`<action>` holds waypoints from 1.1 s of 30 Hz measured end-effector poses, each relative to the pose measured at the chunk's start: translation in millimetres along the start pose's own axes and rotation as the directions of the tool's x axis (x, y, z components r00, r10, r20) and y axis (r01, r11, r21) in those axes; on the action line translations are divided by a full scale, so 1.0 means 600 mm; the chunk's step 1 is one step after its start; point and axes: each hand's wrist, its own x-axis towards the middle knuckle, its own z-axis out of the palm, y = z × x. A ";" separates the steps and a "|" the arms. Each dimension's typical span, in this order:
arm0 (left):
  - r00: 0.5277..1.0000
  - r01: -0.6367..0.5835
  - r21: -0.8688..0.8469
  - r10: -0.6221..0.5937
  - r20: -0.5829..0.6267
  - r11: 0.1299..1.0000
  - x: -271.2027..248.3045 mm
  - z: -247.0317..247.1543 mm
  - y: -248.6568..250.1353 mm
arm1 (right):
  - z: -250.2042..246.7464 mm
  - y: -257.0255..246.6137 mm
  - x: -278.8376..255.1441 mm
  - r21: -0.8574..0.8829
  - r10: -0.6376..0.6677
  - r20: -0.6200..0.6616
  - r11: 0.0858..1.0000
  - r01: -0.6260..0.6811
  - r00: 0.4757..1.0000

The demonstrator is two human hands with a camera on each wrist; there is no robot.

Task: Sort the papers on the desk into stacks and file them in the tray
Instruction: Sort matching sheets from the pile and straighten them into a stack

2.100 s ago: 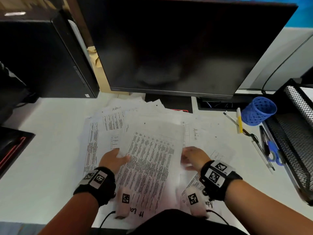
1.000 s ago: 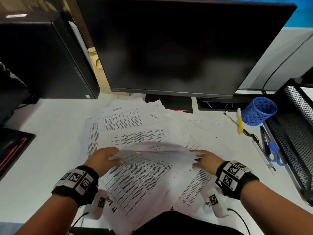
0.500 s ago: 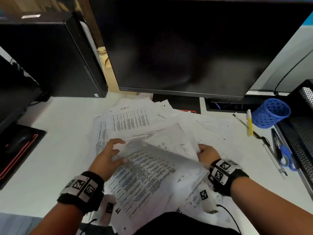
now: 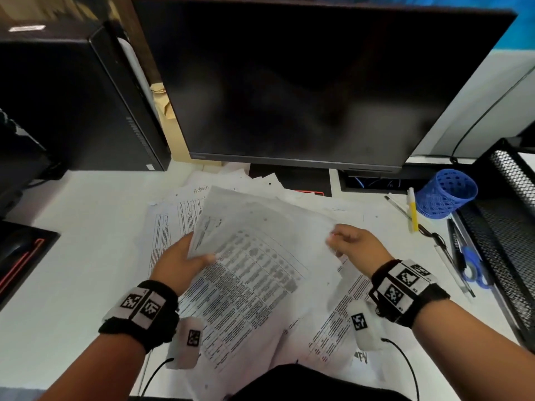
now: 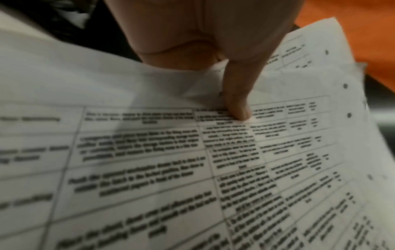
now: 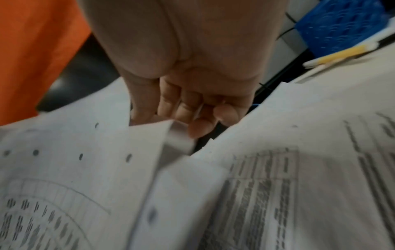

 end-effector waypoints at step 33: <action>0.887 0.412 -0.127 -0.429 -0.169 0.902 0.046 -0.013 -0.125 | 0.018 0.121 0.038 0.255 0.453 -0.133 0.875 -0.411 0.882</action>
